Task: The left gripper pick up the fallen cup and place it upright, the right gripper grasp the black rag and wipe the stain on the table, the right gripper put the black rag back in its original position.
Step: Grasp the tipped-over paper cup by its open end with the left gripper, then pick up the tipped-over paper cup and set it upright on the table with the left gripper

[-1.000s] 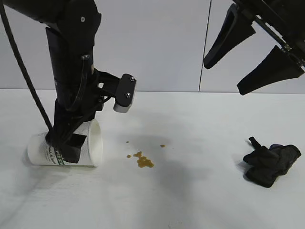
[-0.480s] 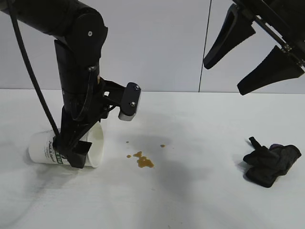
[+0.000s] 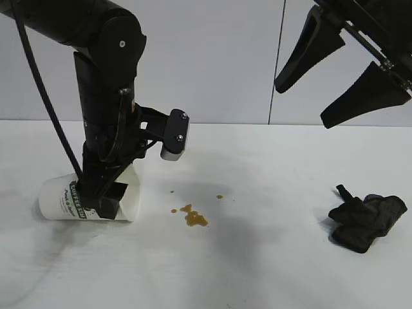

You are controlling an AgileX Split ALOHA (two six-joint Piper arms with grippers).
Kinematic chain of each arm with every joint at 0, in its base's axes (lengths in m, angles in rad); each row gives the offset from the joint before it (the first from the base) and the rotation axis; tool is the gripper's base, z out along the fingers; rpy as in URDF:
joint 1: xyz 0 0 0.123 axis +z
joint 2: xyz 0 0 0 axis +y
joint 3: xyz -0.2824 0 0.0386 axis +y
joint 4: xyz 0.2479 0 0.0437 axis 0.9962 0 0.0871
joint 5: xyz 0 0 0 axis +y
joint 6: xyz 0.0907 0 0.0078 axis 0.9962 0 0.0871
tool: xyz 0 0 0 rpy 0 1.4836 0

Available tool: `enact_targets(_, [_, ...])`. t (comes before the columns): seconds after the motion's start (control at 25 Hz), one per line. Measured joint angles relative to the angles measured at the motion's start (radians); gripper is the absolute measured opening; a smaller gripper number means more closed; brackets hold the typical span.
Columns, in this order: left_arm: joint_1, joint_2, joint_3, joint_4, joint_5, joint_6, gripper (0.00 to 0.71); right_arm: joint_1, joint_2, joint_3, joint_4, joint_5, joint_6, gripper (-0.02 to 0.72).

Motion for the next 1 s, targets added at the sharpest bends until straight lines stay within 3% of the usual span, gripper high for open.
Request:
enact_targets(0.32, [0.000, -0.021, 0.000, 0.001, -0.005, -0.035, 0.507, 0.000, 0.000, 0.000, 0.000, 0.000, 0.000, 0.452])
enact_targets(0.56, [0.009, -0.159, 0.000, -0.005, -0.107, -0.086, 0.507, 0.000, 0.000, 0.000, 0.000, 0.000, 0.000, 0.452])
enact_targets(0.68, [0.044, -0.237, 0.000, -0.064, -0.155, -0.128, 0.507, 0.000, 0.000, 0.000, 0.000, 0.000, 0.000, 0.452])
enact_targets(1.0, [0.169, -0.342, 0.006, -0.375, -0.237, -0.150, 0.507, 0.000, 0.000, 0.000, 0.000, 0.000, 0.000, 0.452])
